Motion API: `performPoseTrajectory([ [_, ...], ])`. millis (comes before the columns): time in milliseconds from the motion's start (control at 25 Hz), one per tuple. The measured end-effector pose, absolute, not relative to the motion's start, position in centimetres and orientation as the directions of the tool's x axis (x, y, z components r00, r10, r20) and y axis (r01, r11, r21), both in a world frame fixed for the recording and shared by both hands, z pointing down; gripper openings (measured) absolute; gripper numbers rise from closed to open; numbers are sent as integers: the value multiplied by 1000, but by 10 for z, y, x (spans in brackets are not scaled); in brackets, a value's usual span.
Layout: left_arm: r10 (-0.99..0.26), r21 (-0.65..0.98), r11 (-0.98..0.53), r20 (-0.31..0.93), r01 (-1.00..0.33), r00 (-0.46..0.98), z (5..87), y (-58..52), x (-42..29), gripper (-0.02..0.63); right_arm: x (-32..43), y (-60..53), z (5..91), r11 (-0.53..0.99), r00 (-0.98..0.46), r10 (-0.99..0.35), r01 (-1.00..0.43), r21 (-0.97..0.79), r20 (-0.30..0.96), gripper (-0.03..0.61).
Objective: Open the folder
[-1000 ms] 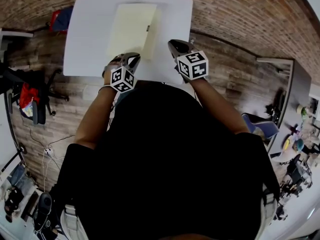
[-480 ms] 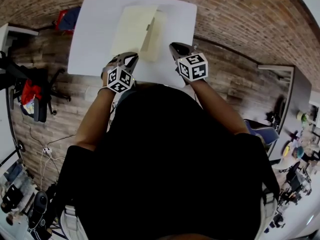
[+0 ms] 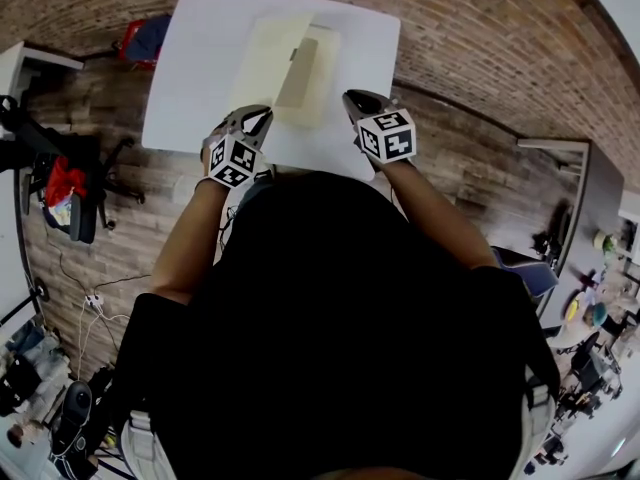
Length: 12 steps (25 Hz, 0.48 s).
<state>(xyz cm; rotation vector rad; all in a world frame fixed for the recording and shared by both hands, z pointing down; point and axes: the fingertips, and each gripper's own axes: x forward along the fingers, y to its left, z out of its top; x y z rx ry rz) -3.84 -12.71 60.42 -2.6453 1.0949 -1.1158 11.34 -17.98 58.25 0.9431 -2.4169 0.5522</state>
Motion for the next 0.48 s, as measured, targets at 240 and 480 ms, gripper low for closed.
performPoseTrajectory([
  [240,-659,-281,-715,577,-640,483,596,-132,-53,32,103,-186,587,691,-652,-498,-697,-191,572,49],
  [480,-680,-289,-695,561,-659,471,591,-130,-72,32,89,-186,588,705,-658,-488,-685,-186,574,49],
])
